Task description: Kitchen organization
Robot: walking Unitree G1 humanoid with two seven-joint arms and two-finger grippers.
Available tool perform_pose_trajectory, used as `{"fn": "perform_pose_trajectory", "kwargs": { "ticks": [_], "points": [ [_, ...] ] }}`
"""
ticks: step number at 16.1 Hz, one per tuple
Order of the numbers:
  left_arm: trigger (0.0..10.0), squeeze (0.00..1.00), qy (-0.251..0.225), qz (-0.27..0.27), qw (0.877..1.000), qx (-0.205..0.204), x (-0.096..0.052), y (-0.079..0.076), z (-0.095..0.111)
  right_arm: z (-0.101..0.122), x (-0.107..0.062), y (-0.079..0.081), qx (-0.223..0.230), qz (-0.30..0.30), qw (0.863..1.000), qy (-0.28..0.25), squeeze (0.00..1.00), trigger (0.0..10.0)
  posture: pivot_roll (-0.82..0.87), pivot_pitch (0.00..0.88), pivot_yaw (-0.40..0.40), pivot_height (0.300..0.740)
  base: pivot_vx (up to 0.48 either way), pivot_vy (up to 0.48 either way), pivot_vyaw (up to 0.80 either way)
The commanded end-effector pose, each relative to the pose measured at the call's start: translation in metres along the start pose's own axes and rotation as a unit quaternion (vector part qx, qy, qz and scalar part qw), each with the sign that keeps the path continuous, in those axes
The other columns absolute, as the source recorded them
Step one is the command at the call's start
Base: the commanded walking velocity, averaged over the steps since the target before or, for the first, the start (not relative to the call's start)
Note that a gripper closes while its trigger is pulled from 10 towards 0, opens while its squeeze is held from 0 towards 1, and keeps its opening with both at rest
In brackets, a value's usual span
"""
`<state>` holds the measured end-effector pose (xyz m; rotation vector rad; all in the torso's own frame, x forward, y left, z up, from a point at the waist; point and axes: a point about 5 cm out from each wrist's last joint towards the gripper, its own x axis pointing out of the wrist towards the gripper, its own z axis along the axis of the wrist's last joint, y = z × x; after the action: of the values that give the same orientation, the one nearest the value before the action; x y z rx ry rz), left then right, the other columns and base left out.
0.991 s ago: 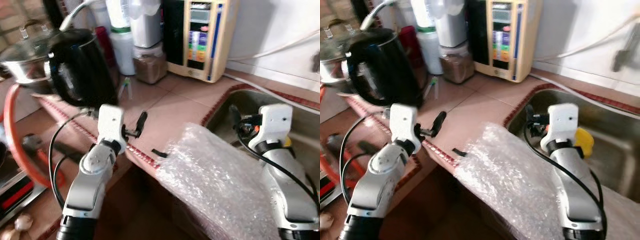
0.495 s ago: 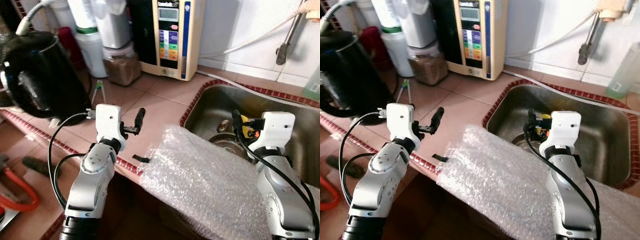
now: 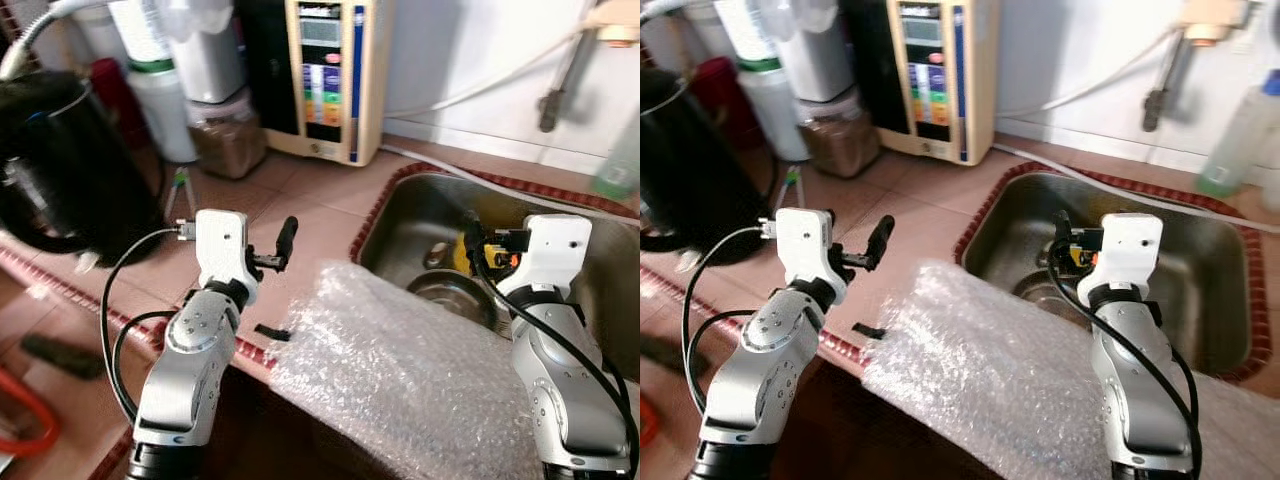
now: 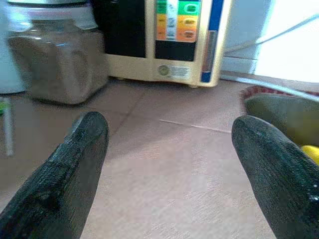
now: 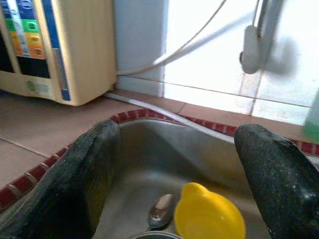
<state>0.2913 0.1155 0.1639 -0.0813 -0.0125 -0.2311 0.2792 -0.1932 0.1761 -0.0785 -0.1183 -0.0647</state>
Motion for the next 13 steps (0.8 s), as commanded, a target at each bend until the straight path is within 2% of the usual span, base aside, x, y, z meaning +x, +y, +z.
{"fn": "perform_pose_trajectory", "kwargs": {
  "ticks": [1, 6, 13],
  "points": [
    [10.0, 0.0, -0.007, 0.007, 1.0, -0.001, -0.001, 0.003, 0.006, 0.006, 0.0, 0.003, 0.0, 0.004, 1.0, -0.01, 0.0, 10.0, -0.15, 0.0, 0.074, 0.74, 0.0, 0.0, -0.8],
    [10.0, 0.0, 0.012, 0.005, 1.0, 0.006, -0.013, 0.004, -0.004, 0.003, 0.0, 0.004, -0.004, 0.011, 1.0, -0.005, 0.0, 10.0, -0.13, 0.015, 0.069, 0.74, 0.0, 0.0, -0.8],
    [10.0, 0.0, 0.002, 0.012, 1.0, 0.003, -0.007, 0.001, 0.006, 0.007, 0.002, 0.011, 0.004, 0.023, 1.0, -0.012, 0.0, 10.0, -0.13, 0.019, 0.056, 0.74, 0.0, 0.0, 0.0]
  ]
}}
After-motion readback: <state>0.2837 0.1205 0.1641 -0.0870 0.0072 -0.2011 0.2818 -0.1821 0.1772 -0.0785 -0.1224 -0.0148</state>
